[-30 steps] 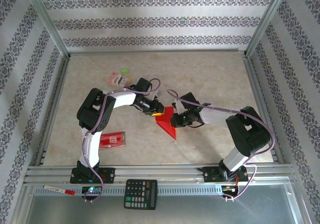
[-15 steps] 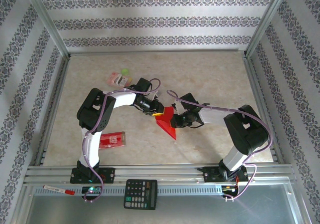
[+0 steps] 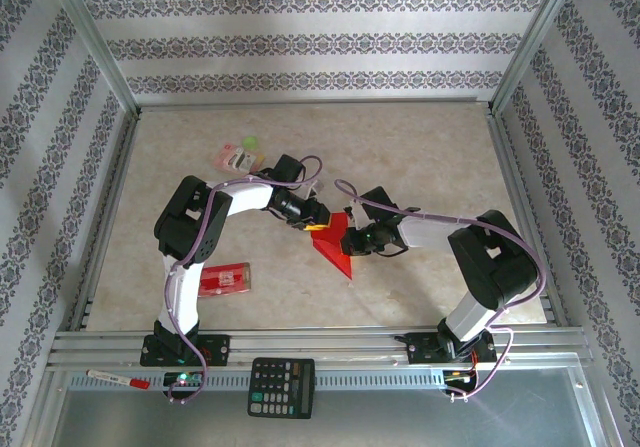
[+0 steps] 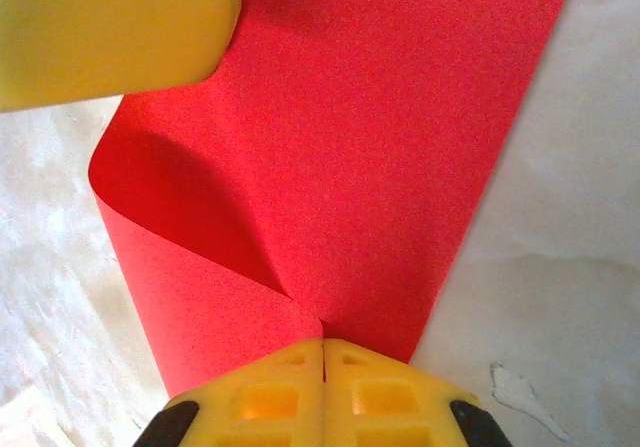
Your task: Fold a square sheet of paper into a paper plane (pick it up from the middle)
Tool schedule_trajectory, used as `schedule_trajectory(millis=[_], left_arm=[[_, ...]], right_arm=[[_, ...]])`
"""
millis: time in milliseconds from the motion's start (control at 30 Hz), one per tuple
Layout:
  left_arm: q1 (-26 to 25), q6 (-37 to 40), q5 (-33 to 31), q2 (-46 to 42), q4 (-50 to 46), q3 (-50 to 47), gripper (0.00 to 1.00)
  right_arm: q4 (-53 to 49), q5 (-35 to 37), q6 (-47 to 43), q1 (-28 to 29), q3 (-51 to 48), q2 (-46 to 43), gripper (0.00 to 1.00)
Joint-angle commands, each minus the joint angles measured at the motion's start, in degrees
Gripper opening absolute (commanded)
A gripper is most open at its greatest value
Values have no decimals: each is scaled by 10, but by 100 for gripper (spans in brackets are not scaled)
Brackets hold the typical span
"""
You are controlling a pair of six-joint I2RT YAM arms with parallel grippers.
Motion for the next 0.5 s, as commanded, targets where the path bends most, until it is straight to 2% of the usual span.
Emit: schedule_trajectory(millis=[0, 267, 333, 400, 467], left_arm=[[-10, -14, -22, -2, -16, 9, 33], [-6, -33, -48, -73, 1, -19, 36], [-6, -40, -75, -103, 3, -44, 35], [-6, -56, -102, -139, 15, -84, 31], [-10, -91, -102, -180, 58, -138, 24]], right_arm=[[-32, 34, 17, 16, -24, 14, 2], [-24, 49, 43, 22, -31, 17, 2], [-24, 50, 47, 22, -32, 18, 2], [-21, 51, 51, 22, -33, 18, 2], [-15, 50, 56, 22, -36, 19, 2]])
